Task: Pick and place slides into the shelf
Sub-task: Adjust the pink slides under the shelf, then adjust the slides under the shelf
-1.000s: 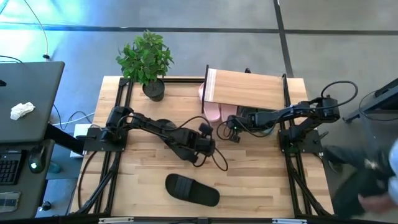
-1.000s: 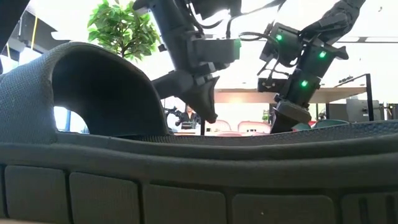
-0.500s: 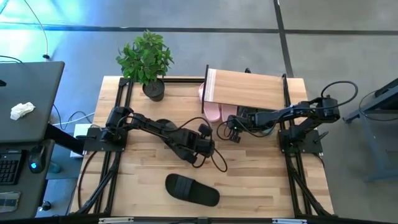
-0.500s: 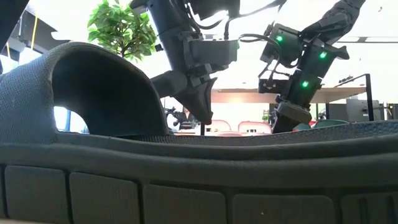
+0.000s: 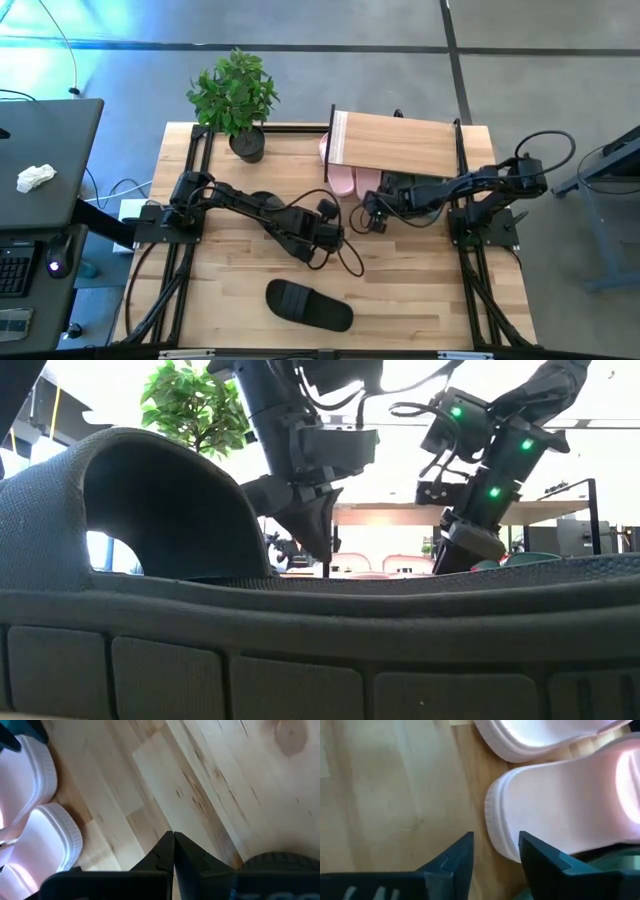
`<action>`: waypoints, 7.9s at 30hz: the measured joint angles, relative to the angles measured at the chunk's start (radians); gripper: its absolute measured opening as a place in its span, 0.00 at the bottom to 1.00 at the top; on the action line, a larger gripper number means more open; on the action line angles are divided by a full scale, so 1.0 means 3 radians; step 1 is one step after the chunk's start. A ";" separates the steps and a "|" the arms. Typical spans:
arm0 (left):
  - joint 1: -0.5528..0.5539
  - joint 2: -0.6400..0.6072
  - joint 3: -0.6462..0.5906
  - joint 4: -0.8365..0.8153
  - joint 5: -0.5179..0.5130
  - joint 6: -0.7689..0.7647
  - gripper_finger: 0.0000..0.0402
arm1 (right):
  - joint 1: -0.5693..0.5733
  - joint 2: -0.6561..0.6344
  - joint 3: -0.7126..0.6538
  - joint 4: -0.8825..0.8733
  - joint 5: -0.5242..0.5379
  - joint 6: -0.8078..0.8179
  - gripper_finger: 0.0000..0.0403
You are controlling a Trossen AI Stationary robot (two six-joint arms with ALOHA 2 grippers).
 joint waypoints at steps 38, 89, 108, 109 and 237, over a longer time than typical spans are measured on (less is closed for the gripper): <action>-0.0261 -0.0938 -0.1291 0.0497 -0.0217 -0.0248 0.00 | 0.0137 0.1132 0.1277 -0.0124 0.0516 -0.1308 0.40; -0.0264 -0.0964 -0.1373 0.0691 -0.0276 -0.0263 0.00 | 0.0178 0.1371 0.1722 -0.0795 0.0619 0.0363 0.00; -0.0259 -0.0961 -0.1373 0.0698 -0.0264 -0.0323 0.00 | -0.0047 0.1371 0.1727 -0.0920 0.0354 0.0327 0.00; -0.0259 -0.0961 -0.1373 0.0699 -0.0264 -0.0324 0.00 | -0.0050 0.1371 0.1727 -0.0919 0.0339 0.0316 0.01; -0.0261 -0.0963 -0.1373 0.0788 0.0001 -0.0323 0.00 | 0.0536 0.0099 -0.0183 -0.2538 0.0148 0.2825 0.00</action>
